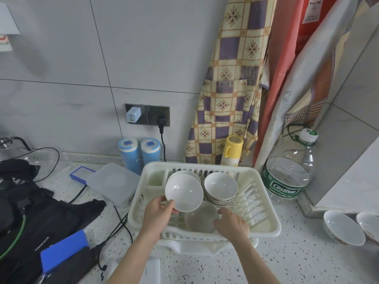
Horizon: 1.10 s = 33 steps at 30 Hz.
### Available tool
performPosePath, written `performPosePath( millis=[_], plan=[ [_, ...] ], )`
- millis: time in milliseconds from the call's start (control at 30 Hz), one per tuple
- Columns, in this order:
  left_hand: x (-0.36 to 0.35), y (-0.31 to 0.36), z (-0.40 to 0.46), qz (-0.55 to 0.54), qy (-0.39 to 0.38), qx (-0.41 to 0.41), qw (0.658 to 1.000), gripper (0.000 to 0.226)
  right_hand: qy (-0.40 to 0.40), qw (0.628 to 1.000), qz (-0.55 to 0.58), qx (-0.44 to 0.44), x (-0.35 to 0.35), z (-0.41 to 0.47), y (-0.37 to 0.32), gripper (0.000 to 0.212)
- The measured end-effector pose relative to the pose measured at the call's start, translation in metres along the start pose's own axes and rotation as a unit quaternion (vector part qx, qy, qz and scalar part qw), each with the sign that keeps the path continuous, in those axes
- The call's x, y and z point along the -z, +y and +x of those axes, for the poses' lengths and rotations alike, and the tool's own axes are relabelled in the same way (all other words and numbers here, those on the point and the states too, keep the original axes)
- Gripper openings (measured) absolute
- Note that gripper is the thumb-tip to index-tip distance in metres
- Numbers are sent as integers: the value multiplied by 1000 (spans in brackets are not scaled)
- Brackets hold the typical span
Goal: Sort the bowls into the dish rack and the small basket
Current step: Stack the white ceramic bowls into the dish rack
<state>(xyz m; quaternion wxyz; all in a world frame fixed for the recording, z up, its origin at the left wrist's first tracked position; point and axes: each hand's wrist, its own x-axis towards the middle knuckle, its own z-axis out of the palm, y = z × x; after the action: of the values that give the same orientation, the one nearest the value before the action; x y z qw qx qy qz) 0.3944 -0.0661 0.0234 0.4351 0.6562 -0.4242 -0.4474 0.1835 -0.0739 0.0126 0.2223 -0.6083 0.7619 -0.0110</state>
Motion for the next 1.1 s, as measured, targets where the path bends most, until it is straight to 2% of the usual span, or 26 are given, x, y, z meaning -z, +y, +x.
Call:
performPosePath(
  millis=[167,367,467,533,700,900,1000,1100],
  plan=[
    [3,0,1,12,-39,-3,999,16,-3,1000,12,-3,-2,1,-1,52],
    [3,3,3,63,-78,19,995,17,107,984,142,-18,1,-5,-2,30],
    [1,9,6,76,-111,57,989,19,89,981,170,5,4,-11,0,46],
    [0,14,8,97,-137,80,983,19,77,975,209,20,6,-13,2,49],
    [-7,22,9,144,-190,96,966,21,52,966,250,47,13,-14,8,30],
    [-12,20,14,184,-206,105,955,32,41,973,225,31,15,-14,11,31],
    [-14,19,17,162,-215,118,956,22,32,972,233,18,16,-13,10,25],
    [-17,11,22,154,-187,105,965,16,33,968,249,4,13,-12,10,26]
  ],
)
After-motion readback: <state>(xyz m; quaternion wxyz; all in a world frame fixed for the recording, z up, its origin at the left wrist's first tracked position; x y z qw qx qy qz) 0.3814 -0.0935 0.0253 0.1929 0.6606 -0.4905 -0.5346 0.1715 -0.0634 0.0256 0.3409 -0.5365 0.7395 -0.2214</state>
